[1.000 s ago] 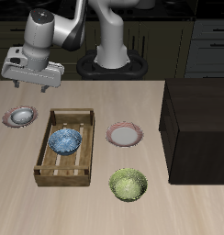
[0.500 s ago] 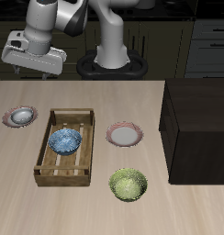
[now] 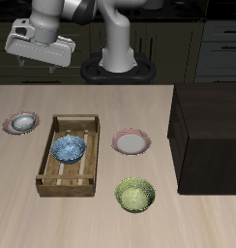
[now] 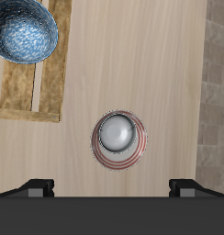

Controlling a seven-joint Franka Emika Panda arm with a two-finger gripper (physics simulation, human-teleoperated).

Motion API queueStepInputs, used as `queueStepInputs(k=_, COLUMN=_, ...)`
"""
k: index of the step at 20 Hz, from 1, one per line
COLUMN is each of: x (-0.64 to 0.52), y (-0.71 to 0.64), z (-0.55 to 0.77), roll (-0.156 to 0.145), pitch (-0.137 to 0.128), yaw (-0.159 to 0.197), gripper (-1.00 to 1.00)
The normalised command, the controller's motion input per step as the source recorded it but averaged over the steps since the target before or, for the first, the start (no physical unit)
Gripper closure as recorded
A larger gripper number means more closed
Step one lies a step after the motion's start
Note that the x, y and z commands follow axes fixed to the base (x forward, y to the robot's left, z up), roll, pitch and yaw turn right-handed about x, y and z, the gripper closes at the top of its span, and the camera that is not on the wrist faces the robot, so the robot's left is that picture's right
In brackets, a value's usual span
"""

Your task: Place the white bowl on the off-center plate and place the blue bowl on top of the wooden shelf

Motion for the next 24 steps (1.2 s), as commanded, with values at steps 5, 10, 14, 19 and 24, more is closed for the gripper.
queueStepInputs(k=5, x=0.25, y=0.24, z=0.09, roll=0.072, pitch=-0.003, yaw=0.0, gripper=-1.0)
queueStepInputs(k=10, x=0.36, y=0.28, z=0.11, roll=0.045, pitch=0.0, yaw=-0.019, gripper=-1.0)
queueStepInputs(k=14, x=0.3, y=0.23, z=0.03, roll=0.049, pitch=0.054, yaw=-0.037, gripper=-1.0)
queueStepInputs(k=19, x=0.28, y=0.17, z=0.06, roll=0.0, pitch=-0.006, yaw=-0.011, gripper=-1.0)
queueStepInputs(k=24, x=0.22, y=0.11, z=-0.03, roll=-0.01, pitch=0.02, yaw=-0.004, gripper=-1.0)
